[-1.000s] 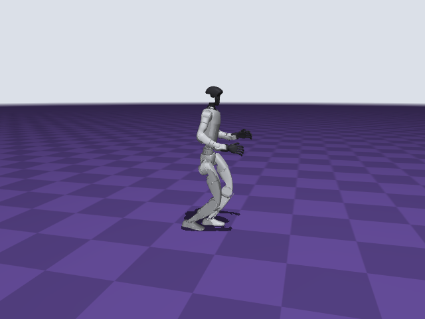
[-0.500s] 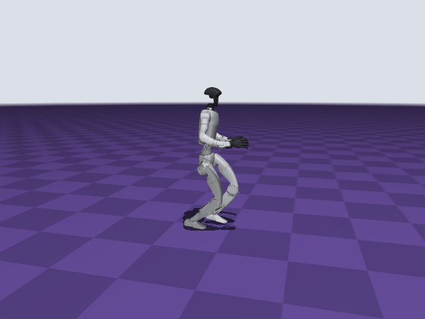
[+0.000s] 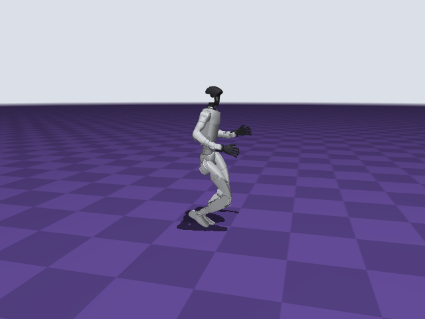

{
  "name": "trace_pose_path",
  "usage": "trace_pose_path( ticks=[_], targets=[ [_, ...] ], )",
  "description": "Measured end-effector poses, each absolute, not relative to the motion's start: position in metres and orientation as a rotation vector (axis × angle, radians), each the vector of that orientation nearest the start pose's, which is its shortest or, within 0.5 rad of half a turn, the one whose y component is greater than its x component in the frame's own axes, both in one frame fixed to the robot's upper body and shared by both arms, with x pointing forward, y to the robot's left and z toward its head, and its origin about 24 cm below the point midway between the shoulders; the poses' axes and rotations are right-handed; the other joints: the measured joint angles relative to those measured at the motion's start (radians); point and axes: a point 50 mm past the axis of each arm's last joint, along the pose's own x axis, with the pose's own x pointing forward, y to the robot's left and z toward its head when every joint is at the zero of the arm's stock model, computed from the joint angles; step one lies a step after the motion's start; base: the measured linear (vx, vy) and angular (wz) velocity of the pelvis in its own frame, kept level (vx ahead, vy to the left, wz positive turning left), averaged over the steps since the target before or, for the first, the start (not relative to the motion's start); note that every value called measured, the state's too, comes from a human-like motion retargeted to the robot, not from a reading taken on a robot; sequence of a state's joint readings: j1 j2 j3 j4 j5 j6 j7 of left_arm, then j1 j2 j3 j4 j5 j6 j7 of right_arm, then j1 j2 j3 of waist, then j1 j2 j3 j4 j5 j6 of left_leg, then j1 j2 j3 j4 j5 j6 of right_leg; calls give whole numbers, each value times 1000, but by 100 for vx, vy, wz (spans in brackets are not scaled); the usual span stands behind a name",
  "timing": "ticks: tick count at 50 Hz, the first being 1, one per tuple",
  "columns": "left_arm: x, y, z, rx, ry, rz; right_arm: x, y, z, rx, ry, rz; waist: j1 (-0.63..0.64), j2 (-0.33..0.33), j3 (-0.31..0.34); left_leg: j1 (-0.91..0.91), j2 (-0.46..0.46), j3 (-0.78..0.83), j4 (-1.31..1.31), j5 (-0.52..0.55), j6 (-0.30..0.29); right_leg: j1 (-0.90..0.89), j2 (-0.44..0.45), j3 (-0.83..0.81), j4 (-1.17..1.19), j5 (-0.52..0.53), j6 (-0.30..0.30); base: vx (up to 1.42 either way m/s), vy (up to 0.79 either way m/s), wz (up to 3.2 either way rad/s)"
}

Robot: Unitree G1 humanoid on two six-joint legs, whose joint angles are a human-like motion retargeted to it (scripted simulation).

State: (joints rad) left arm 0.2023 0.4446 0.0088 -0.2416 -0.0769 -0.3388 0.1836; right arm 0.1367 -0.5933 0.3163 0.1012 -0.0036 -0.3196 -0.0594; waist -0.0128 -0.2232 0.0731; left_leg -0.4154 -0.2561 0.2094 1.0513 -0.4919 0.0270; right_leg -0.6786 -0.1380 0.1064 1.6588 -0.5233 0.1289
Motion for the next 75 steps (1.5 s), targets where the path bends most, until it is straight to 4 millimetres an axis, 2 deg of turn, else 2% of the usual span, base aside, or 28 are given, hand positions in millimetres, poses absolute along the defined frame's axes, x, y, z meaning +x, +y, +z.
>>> trace_pose_path(
  ticks=[2,5,11,14,18,21,24,27,29,32,34,35,38,41,43,46,50,53,55,56,58,60,63,65,67,70,73,75],
  targets=[
    [212,223,97,357,-373,101,213,-202,23,-536,-34,282,-16,-10,15,39,-12,9,-43,-63,24,-22,-17,14,12,-13,1,0,0,0],
    [213,226,76,375,-283,96,219,-201,34,-522,-87,257,-25,-19,25,69,-19,9,-80,-79,37,-14,-40,29,-24,-21,-5,0,0,0],
    [190,221,24,302,-31,-14,233,-180,63,-401,-225,277,0,11,-7,-24,25,-41,36,52,-20,85,-15,31,-162,13,-1,0,-11,21],
    [175,221,10,267,62,-71,240,-167,80,-330,-313,280,49,52,-19,-141,103,-62,225,89,-38,141,46,13,-221,-33,-19,-3,-15,7],
    [159,228,1,238,133,-77,253,-153,112,-272,-459,264,141,102,-21,-296,250,-69,514,76,-15,191,137,-7,-285,-255,-101,0,-13,-40],
    [149,236,-2,217,153,-22,260,-146,123,-210,-514,254,206,157,-39,-371,370,-90,634,56,-17,181,253,1,-337,-318,-147,5,-8,-99],
    [145,238,-3,171,146,45,257,-144,104,-142,-437,237,212,159,-71,-321,380,-51,569,33,-22,183,276,25,-384,-278,-129,17,-2,-60],
    [152,237,1,121,101,124,242,-149,64,-122,-273,219,159,133,-93,-180,323,27,402,-15,-17,162,220,17,-348,-166,-81,21,2,-39],
    [162,236,7,102,48,179,229,-155,36,-138,-151,209,100,117,-100,-78,277,76,290,-79,-2,118,167,-3,-269,-150,-72,22,3,-43],
    [189,233,32,115,-102,219,206,-172,1,-183,21,173,0,91,-94,53,200,121,150,-243,28,15,87,-23,-103,-201,-72,24,4,-22],
    [211,227,56,140,-232,219,188,-186,-17,-210,113,133,-70,62,-86,124,139,139,41,-291,34,-73,34,-16,-25,-217,-67,28,3,13],
    [220,224,68,145,-296,217,179,-193,-24,-217,154,114,-103,52,-87,157,117,145,-10,-290,31,-116,17,-11,-10,-218,-66,35,1,1],
    [232,211,89,91,-418,195,152,-209,-36,-209,243,64,-159,105,-108,225,159,117,-69,-177,-47,-192,100,-35,-140,-166,-56,43,-2,-34],
    [235,197,87,4,-416,148,138,-220,-36,-178,274,-5,-159,160,-126,222,264,104,40,26,-117,-199,208,-56,-307,-104,-49,39,-7,-44],
    [232,192,74,-39,-352,126,142,-224,-29,-157,237,-52,-132,185,-129,207,350,104,187,87,-113,-174,258,-83,-335,-112,-76,33,-5,-53],
    [217,197,37,-36,-159,163,173,-224,1,-178,66,-83,-64,191,-123,163,493,124,486,109,-38,-130,293,-112,-255,-250,-163,36,0,-69],
    [186,217,-10,18,102,276,244,-204,85,-232,-358,-113,84,235,-68,-33,753,73,824,8,82,-46,397,-129,-285,-349,-205,46,5,-81],
    [153,232,-22,5,190,311,260,-174,141,-121,-615,-85,187,194,-80,-205,782,79,807,-47,120,32,383,-61,-361,-310,-156,56,22,-20],
    [136,239,-22,-25,213,325,256,-160,157,-26,-689,-45,236,148,-101,-278,735,121,692,-53,114,83,319,-44,-407,-223,-99,60,29,27],
    [129,242,-22,-44,217,335,253,-154,157,4,-692,-21,251,125,-115,-302,695,146,610,-44,98,96,274,-53,-418,-147,-71,59,29,31],
    [120,246,-20,-83,214,362,247,-147,152,38,-674,22,266,80,-144,-342,598,189,438,-16,63,112,193,-60,-427,-31,-24,57,27,54],
    [118,248,-17,-119,190,395,242,-145,138,31,-618,52,258,37,-168,-364,482,218,266,20,28,121,119,-58,-421,22,8,54,24,83],
    [130,247,-7,-178,115,436,236,-150,101,-32,-458,73,212,-21,-177,-330,285,232,60,53,13,167,1,-45,-379,-10,13,50,19,92],
    [143,246,5,-207,33,449,228,-156,69,-80,-308,70,188,-34,-175,-323,220,218,65,21,34,189,-32,-28,-303,-75,-13,41,14,46],
    [160,244,21,-202,-63,437,215,-164,34,-133,-139,68,161,-42,-168,-299,158,196,116,-71,82,222,-56,-7,-211,-143,-33,40,12,29],
    [187,238,51,-122,-216,386,191,-176,-14,-201,102,63,117,-51,-127,-238,82,183,205,-233,159,251,-94,23,-35,-174,-46,41,12,19],
    [215,227,82,-18,-360,321,177,-186,-41,-220,232,30,81,-52,-42,-115,41,187,195,-304,184,216,-111,51,96,-158,-68,39,12,-14],
    [223,222,94,16,-410,279,167,-195,-50,-214,285,-1,42,-34,-33,-50,34,179,141,-306,170,143,-104,51,115,-174,-92,39,10,-24]
  ],
)
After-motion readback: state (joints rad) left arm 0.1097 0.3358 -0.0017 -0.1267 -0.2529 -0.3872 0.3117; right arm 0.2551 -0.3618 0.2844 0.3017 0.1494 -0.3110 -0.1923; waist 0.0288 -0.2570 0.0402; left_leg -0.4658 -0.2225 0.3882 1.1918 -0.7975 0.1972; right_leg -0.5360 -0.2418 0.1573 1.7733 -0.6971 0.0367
